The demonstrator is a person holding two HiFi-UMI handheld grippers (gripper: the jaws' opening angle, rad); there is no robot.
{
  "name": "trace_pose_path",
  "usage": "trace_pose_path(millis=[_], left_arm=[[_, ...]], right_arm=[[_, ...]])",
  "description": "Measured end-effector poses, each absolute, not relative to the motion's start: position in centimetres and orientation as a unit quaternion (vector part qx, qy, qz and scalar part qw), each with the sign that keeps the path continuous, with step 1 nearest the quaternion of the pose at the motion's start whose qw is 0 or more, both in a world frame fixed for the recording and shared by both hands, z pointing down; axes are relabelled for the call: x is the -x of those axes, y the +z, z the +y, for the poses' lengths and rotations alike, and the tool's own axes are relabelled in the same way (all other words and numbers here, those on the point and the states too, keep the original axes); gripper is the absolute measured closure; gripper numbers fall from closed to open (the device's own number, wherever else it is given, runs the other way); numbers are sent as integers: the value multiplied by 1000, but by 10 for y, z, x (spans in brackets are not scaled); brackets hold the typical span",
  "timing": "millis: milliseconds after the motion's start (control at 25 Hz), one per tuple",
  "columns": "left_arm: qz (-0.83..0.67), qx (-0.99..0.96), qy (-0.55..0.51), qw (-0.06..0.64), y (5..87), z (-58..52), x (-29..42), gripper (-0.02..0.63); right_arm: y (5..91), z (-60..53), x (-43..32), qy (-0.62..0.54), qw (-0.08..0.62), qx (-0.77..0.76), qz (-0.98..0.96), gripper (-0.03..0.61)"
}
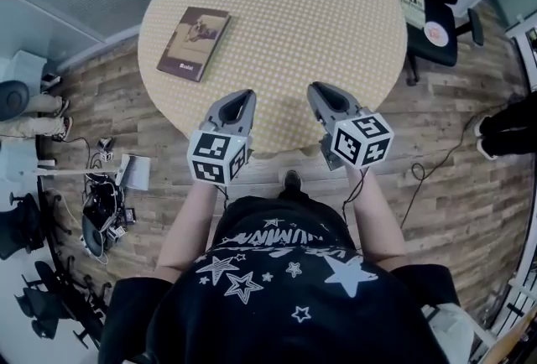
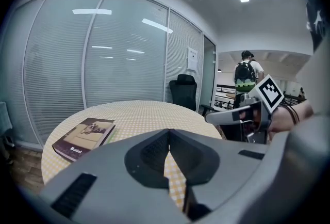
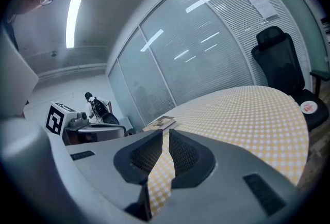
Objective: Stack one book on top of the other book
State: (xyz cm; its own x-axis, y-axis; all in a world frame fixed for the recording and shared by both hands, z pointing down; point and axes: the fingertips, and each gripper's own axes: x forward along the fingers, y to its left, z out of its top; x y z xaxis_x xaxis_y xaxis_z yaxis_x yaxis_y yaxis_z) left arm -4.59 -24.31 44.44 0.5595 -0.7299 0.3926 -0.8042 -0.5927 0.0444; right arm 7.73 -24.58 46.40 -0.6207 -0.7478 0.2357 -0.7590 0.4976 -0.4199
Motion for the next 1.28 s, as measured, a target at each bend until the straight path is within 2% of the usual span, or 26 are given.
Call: trace_pose_path(millis=[520,840,1280], left_arm=[[-466,-865,132,133,439,-194,107,604],[-463,-869,116,133,429,-140,147,604],[-421,-895,92,118,414,-39,164,604]], right_arm=[[455,-219,-16,245,31,-417,-875,526],[432,-163,22,223,29,-419,-880,540],[428,-49,48,220,23,-446,-867,546]])
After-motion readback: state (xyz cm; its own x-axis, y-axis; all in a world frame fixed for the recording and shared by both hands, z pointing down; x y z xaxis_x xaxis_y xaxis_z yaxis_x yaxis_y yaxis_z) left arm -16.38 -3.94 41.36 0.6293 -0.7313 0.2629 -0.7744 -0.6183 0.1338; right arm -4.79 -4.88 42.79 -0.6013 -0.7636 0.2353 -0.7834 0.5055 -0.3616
